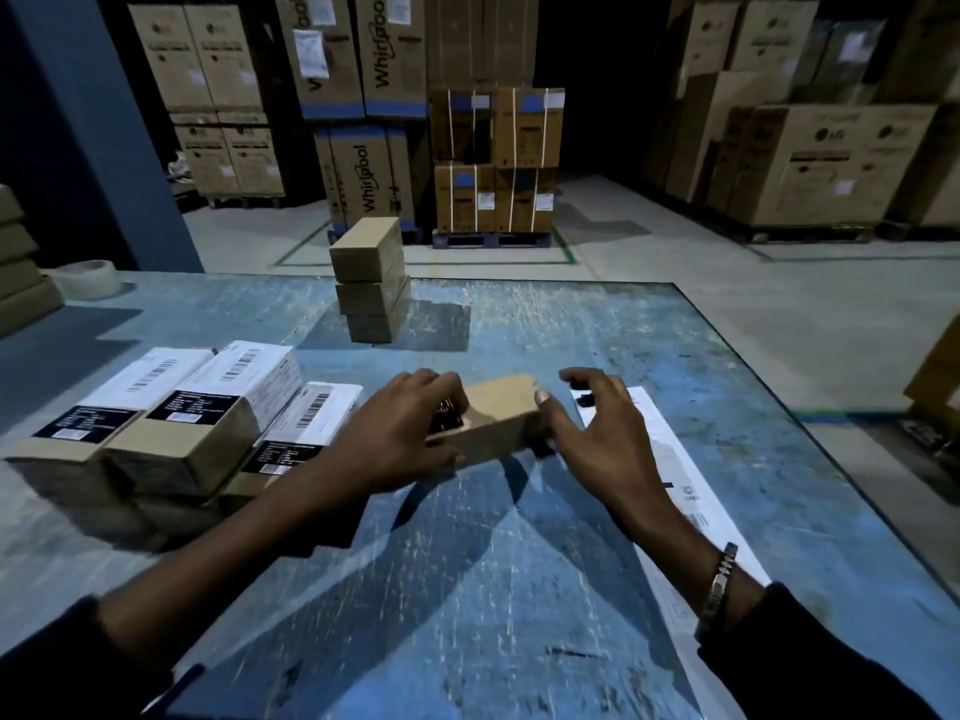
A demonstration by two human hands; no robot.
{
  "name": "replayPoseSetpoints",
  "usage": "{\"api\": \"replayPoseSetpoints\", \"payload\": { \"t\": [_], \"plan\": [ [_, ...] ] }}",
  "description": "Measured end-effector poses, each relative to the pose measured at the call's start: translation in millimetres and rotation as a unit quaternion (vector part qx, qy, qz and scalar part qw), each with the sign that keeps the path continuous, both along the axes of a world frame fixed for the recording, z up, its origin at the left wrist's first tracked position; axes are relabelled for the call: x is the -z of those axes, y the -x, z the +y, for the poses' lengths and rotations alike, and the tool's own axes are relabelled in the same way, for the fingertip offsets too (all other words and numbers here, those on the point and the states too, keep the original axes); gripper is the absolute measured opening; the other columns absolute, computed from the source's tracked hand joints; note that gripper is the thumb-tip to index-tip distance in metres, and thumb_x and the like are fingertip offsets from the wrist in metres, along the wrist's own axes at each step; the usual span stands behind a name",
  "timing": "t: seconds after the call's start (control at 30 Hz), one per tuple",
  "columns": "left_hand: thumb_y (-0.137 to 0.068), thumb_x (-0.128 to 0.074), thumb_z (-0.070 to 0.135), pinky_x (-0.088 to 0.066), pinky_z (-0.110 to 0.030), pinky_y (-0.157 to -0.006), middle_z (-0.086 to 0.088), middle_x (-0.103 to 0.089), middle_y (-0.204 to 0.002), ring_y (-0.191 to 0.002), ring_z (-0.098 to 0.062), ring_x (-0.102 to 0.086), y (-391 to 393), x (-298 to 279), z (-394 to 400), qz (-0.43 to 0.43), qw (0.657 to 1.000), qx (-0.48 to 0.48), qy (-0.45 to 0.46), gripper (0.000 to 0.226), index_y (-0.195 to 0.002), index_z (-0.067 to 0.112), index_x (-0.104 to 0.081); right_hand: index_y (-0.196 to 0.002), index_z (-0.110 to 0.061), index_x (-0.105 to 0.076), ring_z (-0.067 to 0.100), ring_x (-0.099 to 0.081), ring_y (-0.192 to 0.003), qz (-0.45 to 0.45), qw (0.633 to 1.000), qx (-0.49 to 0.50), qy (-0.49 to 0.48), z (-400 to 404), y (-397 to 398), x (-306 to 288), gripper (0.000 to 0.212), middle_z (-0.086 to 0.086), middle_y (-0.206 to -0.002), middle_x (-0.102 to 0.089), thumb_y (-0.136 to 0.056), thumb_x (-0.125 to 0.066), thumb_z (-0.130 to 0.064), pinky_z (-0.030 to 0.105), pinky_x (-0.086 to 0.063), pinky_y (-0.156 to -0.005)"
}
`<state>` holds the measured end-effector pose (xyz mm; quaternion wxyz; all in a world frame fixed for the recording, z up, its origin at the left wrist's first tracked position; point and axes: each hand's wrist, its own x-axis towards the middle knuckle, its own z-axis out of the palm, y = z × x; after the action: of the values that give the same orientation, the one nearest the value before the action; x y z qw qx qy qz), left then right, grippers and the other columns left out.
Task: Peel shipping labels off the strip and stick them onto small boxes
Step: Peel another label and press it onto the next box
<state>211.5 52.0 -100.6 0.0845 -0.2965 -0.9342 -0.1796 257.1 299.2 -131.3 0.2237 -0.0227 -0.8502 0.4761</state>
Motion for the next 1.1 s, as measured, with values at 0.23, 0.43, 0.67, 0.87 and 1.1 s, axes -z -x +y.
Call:
{"api": "replayPoseSetpoints", "payload": {
  "t": [0.23,0.43,0.67,0.87,1.1],
  "plan": [
    [-0.081,-0.093,0.012,-0.056,-0.022,-0.100,0.023,-0.067,-0.132,-0.123,-0.004,-0.065,-40,25,-22,-0.150,0.957,0.036,-0.247,0.068,-0.133,0.038,-0.058,-0.127,-0.037,-0.068,0.003,-0.063,-0.113,-0.042,0.995,-0.055,0.071,-11,-1,8,0.041,-0.018,-0.126,-0.066,-0.092,-0.077,-0.057,0.033,-0.056,-0.093],
    [-0.073,-0.097,0.035,-0.039,-0.031,-0.117,0.012,-0.038,-0.159,-0.140,-0.008,-0.043,-41,37,-16,-0.063,0.975,-0.016,-0.212,0.120,-0.165,0.043,-0.021,-0.105,-0.031,-0.079,0.010,-0.071,-0.097,-0.066,0.987,-0.138,0.057,-4,2,6,0.017,-0.012,-0.103,-0.078,-0.095,-0.080,-0.044,0.030,-0.053,-0.079],
    [-0.048,-0.101,0.060,-0.042,0.002,-0.087,0.010,-0.059,-0.134,-0.117,0.010,-0.057,-31,43,-27,-0.121,0.964,-0.025,-0.236,0.130,-0.159,0.041,-0.035,-0.102,-0.019,-0.081,0.013,-0.072,-0.090,-0.151,0.957,-0.221,0.113,12,-4,-15,0.019,0.003,-0.100,-0.081,-0.090,-0.085,-0.034,0.024,-0.048,-0.076],
    [-0.049,-0.082,0.086,-0.051,-0.023,-0.097,0.025,-0.053,-0.123,-0.116,0.007,-0.055,-37,38,-26,-0.093,0.978,-0.022,-0.184,0.106,-0.142,0.046,-0.052,-0.099,-0.018,-0.083,0.015,-0.071,-0.082,-0.140,0.962,-0.191,0.137,6,-3,-14,0.028,0.014,-0.096,-0.079,-0.082,-0.089,-0.040,0.026,-0.048,-0.071],
    [-0.075,-0.081,0.073,-0.055,-0.041,-0.100,0.009,-0.058,-0.129,-0.124,-0.009,-0.057,-59,25,-13,0.056,0.983,0.009,-0.176,0.073,-0.133,0.030,-0.067,-0.088,-0.017,-0.083,0.008,-0.069,-0.073,-0.127,0.973,-0.132,0.140,4,1,-10,0.033,0.003,-0.084,-0.080,-0.092,-0.080,-0.050,0.023,-0.048,-0.067]
  ]
}}
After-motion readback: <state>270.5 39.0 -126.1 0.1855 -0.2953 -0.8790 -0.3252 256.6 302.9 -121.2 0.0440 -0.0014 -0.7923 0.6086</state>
